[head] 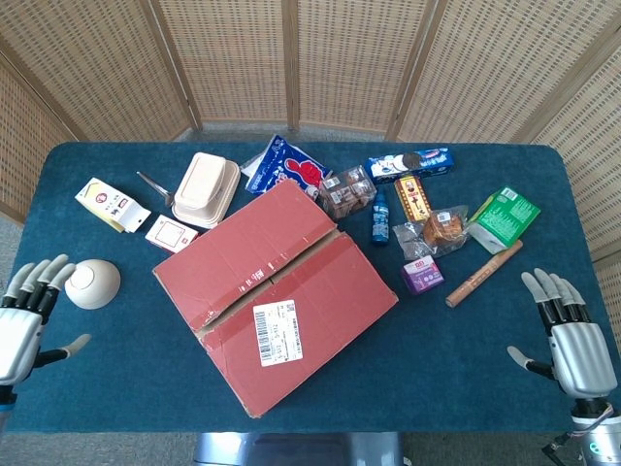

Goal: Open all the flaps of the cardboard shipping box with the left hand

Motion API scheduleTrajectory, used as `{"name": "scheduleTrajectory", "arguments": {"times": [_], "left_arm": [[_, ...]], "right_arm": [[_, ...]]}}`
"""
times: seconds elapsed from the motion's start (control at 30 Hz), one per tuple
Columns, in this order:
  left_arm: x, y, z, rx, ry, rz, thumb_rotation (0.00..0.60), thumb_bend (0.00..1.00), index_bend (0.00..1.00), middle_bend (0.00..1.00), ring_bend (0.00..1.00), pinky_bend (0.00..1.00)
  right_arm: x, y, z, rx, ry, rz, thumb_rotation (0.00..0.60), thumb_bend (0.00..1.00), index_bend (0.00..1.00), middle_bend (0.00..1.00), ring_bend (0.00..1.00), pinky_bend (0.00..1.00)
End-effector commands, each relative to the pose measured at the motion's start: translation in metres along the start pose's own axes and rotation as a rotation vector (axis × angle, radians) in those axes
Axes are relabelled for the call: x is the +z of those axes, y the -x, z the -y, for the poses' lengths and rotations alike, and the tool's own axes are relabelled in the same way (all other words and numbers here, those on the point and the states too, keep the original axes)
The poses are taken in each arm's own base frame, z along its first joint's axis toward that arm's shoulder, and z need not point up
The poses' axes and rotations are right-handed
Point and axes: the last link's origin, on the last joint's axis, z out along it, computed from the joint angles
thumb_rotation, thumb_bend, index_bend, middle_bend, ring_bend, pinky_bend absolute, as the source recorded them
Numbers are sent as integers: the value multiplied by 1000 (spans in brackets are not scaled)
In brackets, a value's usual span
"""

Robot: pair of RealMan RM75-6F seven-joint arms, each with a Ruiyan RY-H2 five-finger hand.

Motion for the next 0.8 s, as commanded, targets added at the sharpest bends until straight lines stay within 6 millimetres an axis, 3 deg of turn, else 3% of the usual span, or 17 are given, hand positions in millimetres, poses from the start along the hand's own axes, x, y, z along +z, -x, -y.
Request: {"name": "scheduleTrajectory", "arguments": {"times": [0.03,0.23,0.43,0.8], "left_arm": [[13,-8,-16,-32,81,2,600,50,0,0,0,0],[35,-14,-41,-3,189,4,600,50,0,0,0,0],[56,1,-74,-2,296,53,600,50,0,0,0,0],[64,22,-109,3,355,62,600,51,0,0,0,0]], "right_arm": [[0,0,0,1,3,-1,600,0,0,0,0,105],[1,0,-1,2,4,0,600,0,0,0,0,105],[0,-1,0,5,2,-3,600,0,0,0,0,105],[1,-5,-2,18,11,-15,600,0,0,0,0,105]]}}
